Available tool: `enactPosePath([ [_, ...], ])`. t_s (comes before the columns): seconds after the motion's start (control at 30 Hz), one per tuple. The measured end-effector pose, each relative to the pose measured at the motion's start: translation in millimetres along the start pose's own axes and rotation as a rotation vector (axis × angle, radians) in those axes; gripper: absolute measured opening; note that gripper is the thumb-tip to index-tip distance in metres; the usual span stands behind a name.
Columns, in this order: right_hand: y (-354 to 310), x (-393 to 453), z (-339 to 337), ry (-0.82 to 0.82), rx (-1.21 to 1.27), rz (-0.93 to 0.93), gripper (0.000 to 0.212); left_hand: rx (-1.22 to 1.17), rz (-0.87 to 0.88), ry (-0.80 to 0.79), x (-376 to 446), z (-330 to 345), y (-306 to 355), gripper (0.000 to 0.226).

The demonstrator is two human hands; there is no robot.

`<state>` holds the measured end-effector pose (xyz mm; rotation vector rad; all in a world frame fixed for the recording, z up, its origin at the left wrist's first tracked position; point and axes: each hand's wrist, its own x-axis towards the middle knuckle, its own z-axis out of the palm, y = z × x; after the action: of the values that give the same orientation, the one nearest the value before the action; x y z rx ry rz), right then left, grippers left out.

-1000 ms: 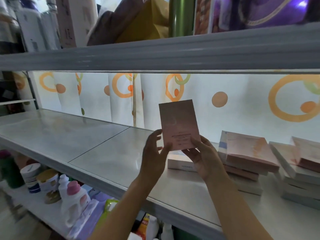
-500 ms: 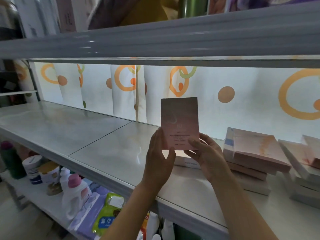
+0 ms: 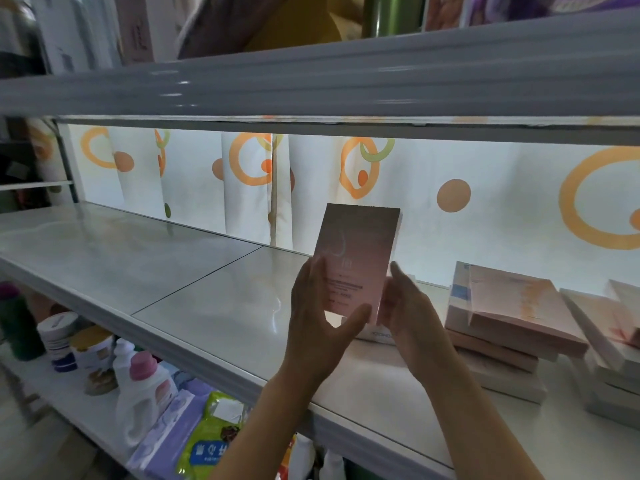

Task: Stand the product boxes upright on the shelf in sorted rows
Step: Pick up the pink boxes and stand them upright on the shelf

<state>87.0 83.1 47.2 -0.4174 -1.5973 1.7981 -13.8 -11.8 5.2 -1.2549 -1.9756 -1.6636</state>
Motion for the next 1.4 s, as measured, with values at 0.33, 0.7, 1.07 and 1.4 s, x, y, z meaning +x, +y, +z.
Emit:
enactPosePath([
  [0.33, -5.0, -7.6, 7.7, -0.051, -0.101, -0.012, 0.022, -0.038, -0.003, -0.186, -5.1, 1.5, 11.9, 0.106],
  [0.7, -2.0, -1.7, 1.5, 0.059, -0.117, -0.07, 0.104, -0.121, 0.084, -0.081, -8.4, -2.9, 18.6, 0.025],
  [1.07, 4.2, 2.5, 0.9, 0.06, -0.181, -0.047, 0.027, -0.252, -0.148, 0.272, 1.0, -9.0, 2.0, 0.026],
  [1.4, 0.9, -1.1, -2.8, 0.104, -0.209, -0.115, 0.029, -0.168, -0.138, 0.264, -2.2, -9.5, 6.9, 0.034],
])
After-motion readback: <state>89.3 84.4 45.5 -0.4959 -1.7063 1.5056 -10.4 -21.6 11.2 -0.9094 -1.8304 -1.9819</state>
